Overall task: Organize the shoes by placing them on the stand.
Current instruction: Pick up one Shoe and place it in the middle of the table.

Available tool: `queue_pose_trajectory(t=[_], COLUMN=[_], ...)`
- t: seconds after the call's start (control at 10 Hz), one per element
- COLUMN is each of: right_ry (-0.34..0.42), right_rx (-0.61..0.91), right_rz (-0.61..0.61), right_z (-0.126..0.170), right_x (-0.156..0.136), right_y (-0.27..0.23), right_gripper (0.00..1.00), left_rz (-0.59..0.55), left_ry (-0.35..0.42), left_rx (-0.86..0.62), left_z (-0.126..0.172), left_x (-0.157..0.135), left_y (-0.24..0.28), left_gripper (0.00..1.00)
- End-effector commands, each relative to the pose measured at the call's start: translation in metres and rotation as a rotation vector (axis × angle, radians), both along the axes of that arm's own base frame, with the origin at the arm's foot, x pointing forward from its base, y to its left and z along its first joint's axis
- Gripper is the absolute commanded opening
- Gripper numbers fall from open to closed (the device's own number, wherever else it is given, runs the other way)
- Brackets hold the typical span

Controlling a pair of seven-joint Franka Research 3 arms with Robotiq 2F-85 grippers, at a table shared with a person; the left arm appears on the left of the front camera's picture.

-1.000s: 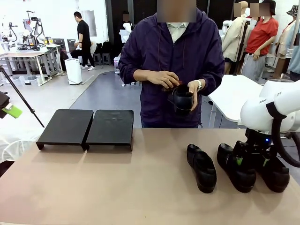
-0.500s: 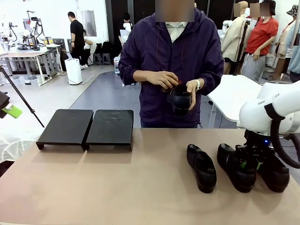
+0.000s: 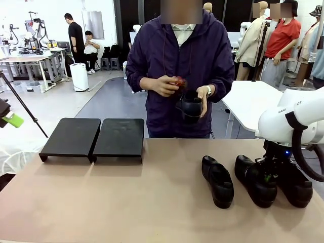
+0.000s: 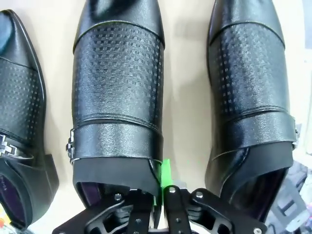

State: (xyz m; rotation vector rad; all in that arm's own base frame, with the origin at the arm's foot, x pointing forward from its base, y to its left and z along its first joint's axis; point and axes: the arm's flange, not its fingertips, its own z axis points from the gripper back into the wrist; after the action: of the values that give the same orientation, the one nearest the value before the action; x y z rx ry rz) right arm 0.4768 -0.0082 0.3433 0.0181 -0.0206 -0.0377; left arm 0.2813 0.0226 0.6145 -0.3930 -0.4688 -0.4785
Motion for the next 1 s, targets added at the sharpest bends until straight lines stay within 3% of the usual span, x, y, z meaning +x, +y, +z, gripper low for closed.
queue_pose_trajectory(t=[0.0, 0.3, 0.4, 0.7, 0.9], right_ry=[-0.035, -0.037, -0.051, -0.169, -0.17], right_rx=[0.001, 0.012, 0.018, 0.006, 0.008], right_rz=[0.022, 0.031, 0.046, 0.062, 0.069], right_z=[0.003, 0.009, 0.027, 0.14, 0.172], right_x=[0.004, 0.002, -0.005, -0.064, -0.104], right_y=[0.001, 0.003, 0.001, -0.029, -0.036], right_gripper=[0.0, 0.0, 0.0, 0.0, 0.0], left_rz=[-0.013, -0.013, -0.013, -0.013, -0.013], left_ry=[-0.001, -0.001, -0.001, -0.001, -0.001], left_rx=[0.0, 0.0, 0.0, 0.0, 0.0], left_z=[0.001, 0.001, 0.001, 0.001, 0.001], left_x=[0.0, 0.0, 0.0, 0.0, 0.0], left_y=[0.002, 0.002, 0.002, 0.002, 0.002], left_gripper=[1.0, 1.0, 1.0, 1.0, 1.0])
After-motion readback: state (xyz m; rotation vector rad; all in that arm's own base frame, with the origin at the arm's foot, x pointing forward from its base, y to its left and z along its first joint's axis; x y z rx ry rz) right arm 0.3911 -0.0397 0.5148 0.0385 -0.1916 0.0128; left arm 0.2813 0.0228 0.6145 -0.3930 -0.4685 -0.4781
